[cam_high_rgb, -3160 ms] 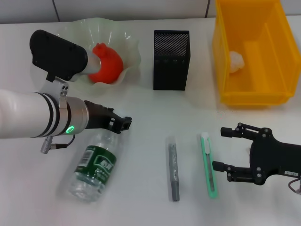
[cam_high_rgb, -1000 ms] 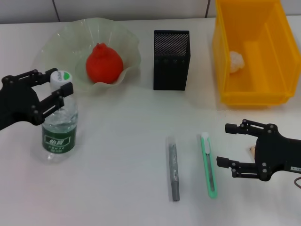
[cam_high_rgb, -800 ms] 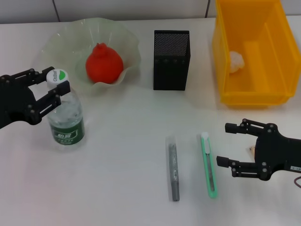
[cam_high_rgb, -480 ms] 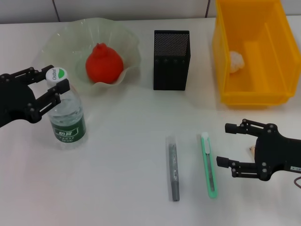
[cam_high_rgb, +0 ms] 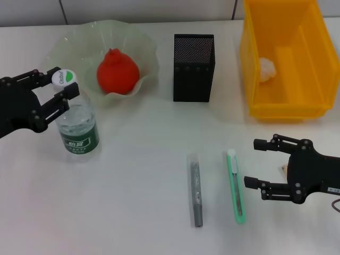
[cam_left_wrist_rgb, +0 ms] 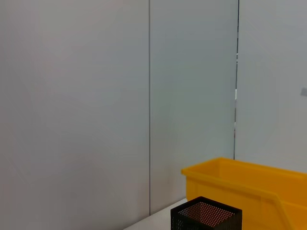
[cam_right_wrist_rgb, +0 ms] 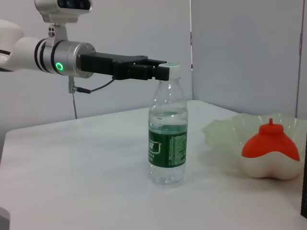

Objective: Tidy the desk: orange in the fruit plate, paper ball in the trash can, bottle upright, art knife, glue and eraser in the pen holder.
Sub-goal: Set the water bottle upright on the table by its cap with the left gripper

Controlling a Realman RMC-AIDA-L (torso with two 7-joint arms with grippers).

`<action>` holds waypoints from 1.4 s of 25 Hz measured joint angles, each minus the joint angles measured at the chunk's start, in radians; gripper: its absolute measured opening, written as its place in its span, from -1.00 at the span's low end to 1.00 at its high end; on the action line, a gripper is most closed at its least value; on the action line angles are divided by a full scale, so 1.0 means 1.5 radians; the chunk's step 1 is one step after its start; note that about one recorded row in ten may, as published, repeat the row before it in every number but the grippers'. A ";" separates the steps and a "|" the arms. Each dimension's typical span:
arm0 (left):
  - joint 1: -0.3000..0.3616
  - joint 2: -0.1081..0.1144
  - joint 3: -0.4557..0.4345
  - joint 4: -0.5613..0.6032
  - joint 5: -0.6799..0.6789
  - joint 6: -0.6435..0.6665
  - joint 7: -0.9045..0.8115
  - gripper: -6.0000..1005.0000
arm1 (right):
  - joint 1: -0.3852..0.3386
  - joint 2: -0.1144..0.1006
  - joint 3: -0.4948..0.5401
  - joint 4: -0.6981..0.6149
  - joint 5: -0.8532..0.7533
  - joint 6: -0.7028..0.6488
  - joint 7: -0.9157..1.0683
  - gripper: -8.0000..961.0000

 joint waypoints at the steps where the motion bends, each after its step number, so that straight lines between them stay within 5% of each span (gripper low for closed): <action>1: 0.000 0.000 0.000 0.000 0.000 0.000 0.000 -0.06 | 0.000 0.000 0.000 0.000 0.000 0.000 0.000 0.69; 25: -0.054 -0.001 -0.025 -0.095 -0.038 0.015 0.068 0.09 | 0.001 0.000 -0.001 0.000 0.000 0.000 0.007 0.69; 30: -0.050 -0.001 -0.034 -0.090 -0.061 0.038 0.080 0.54 | 0.001 0.000 -0.002 0.000 0.000 0.000 0.007 0.69; 35: -0.045 0.000 -0.098 -0.088 -0.071 0.115 0.091 0.56 | 0.000 0.000 -0.001 -0.010 0.000 0.000 0.014 0.69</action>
